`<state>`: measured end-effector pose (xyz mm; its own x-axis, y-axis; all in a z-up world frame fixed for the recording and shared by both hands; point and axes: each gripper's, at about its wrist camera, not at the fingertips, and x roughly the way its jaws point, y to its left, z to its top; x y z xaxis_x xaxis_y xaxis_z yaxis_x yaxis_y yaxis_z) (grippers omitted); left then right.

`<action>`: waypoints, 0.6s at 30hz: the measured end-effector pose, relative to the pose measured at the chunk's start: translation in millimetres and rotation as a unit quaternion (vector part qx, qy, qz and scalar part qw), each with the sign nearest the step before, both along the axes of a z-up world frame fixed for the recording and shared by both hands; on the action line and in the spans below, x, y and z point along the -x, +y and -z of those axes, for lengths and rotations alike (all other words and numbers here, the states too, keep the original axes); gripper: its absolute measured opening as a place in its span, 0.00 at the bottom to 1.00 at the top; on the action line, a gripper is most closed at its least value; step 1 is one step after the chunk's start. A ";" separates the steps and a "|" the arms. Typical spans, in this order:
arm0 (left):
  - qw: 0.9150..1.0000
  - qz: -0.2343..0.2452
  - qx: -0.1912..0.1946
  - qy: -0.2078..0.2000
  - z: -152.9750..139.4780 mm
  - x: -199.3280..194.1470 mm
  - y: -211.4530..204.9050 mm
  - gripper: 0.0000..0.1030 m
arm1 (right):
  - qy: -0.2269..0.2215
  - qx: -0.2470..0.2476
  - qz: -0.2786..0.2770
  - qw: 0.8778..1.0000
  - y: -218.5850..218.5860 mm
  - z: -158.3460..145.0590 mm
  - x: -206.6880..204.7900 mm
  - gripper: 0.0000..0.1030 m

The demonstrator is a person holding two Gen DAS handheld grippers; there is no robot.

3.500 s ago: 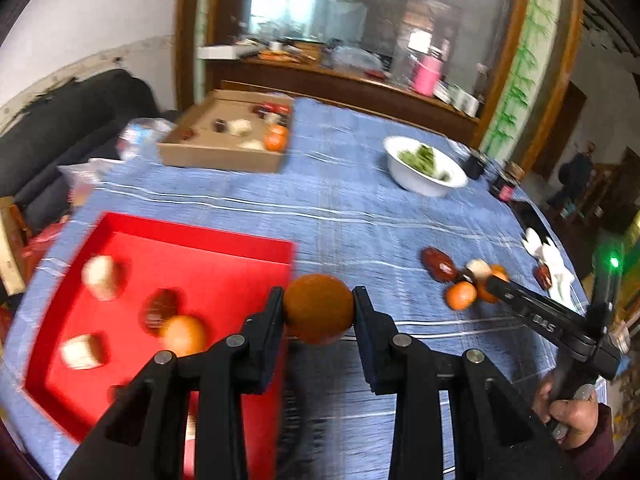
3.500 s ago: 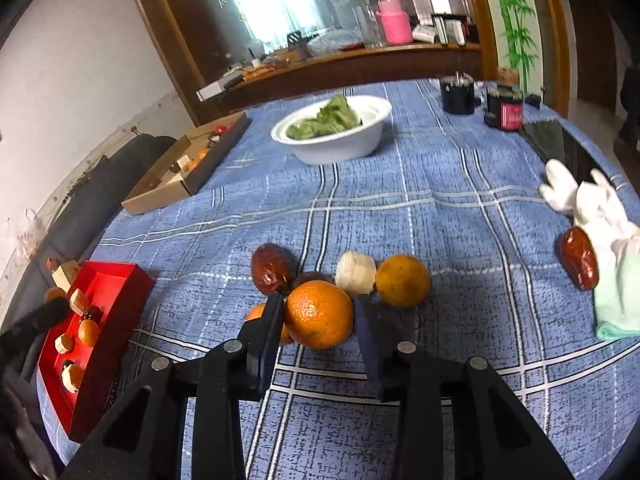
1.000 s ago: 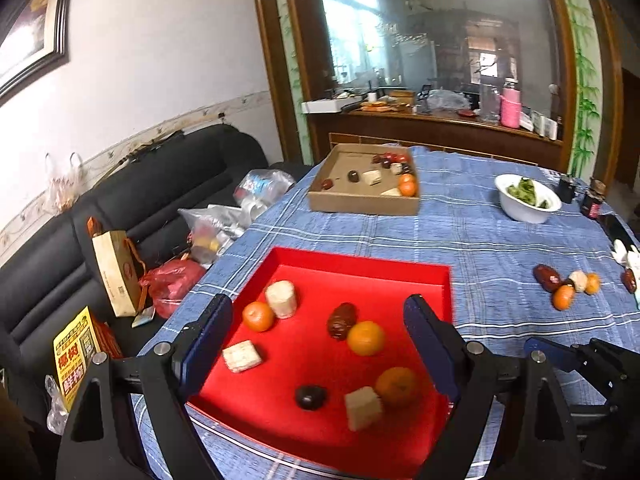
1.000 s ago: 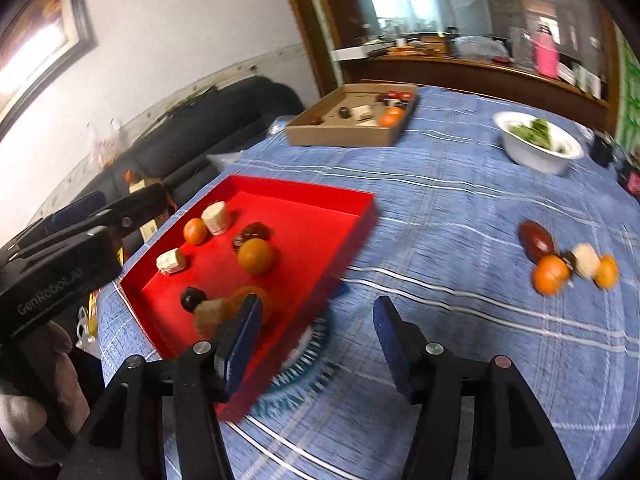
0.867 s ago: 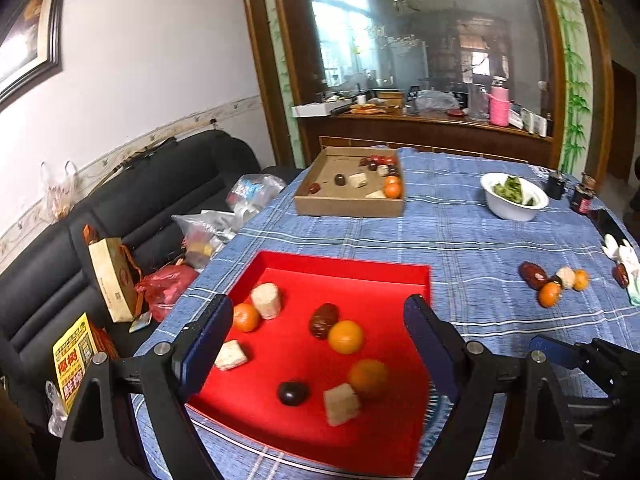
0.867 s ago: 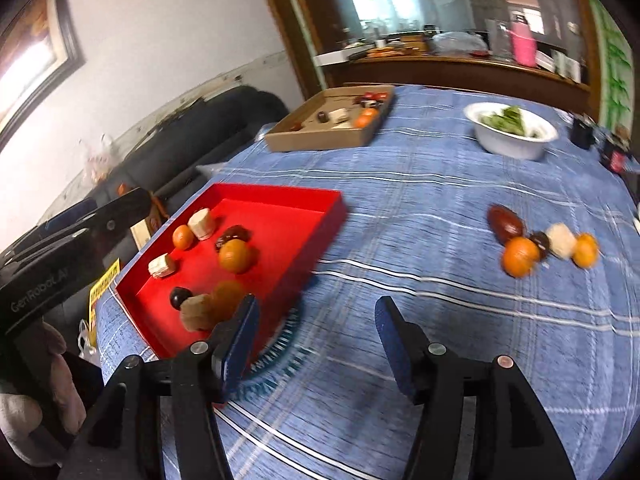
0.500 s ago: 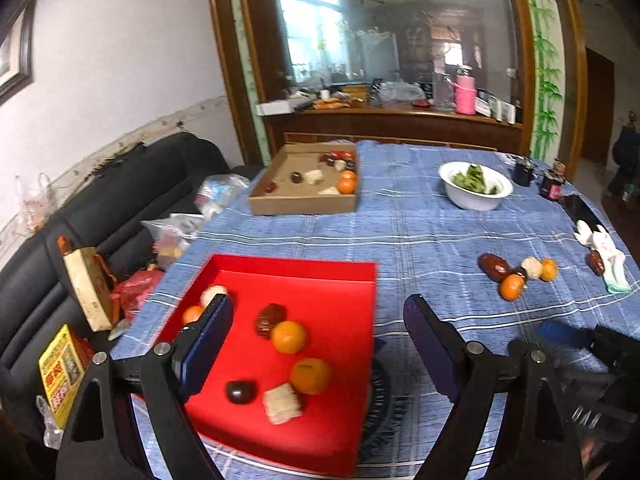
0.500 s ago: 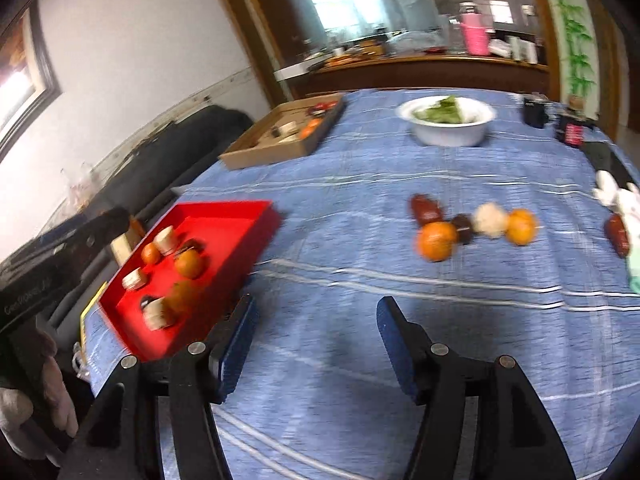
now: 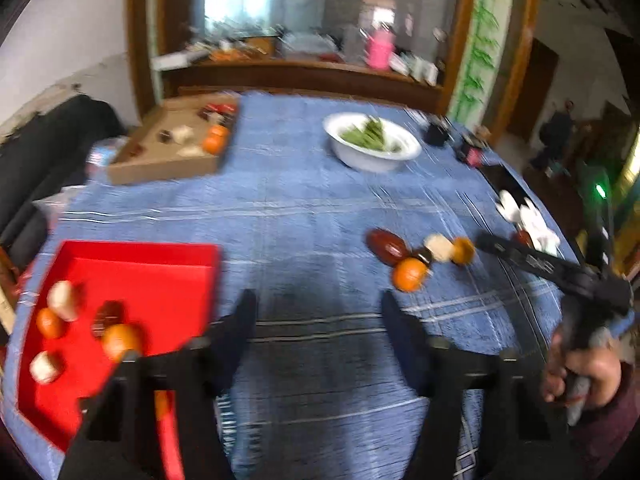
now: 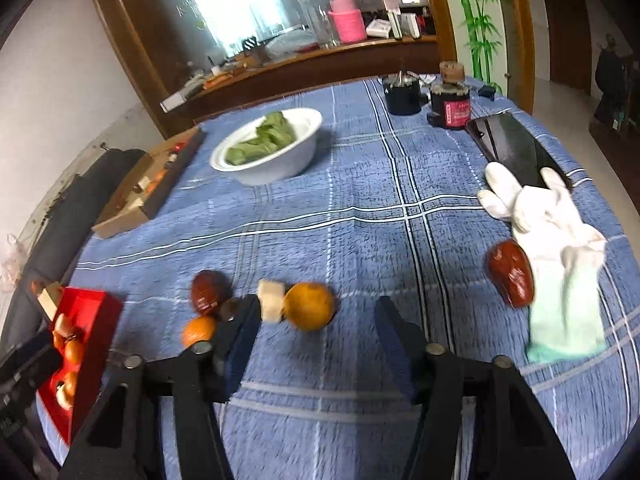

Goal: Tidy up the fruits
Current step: 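Move both open tools back toward the remaining fruit, then grasp a dark plum with the left tool while the right tool grasps an orange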

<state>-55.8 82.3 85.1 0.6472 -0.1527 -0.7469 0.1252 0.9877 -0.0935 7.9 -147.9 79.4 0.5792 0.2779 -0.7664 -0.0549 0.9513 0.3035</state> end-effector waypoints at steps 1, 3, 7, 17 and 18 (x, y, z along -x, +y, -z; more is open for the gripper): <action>1.000 0.008 0.003 0.006 3.5 -3.9 -5.1 0.47 | 0.006 0.001 -0.004 1.000 2.0 4.4 -5.9 0.54; 1.000 0.024 0.005 0.017 15.2 -15.2 -20.7 0.47 | 0.010 0.000 -0.010 1.000 4.7 10.2 -10.9 0.54; 0.999 0.044 -0.003 0.023 33.7 -35.6 -44.4 0.47 | 0.019 0.002 -0.023 1.000 5.7 22.4 -17.0 0.54; 0.996 0.082 -0.029 0.031 65.5 -72.5 -89.4 0.47 | 0.011 0.010 -0.045 0.999 11.7 24.5 -14.7 0.43; 0.995 0.089 -0.026 0.035 68.4 -74.7 -92.2 0.46 | 0.012 0.007 -0.048 0.999 11.5 24.5 -15.3 0.40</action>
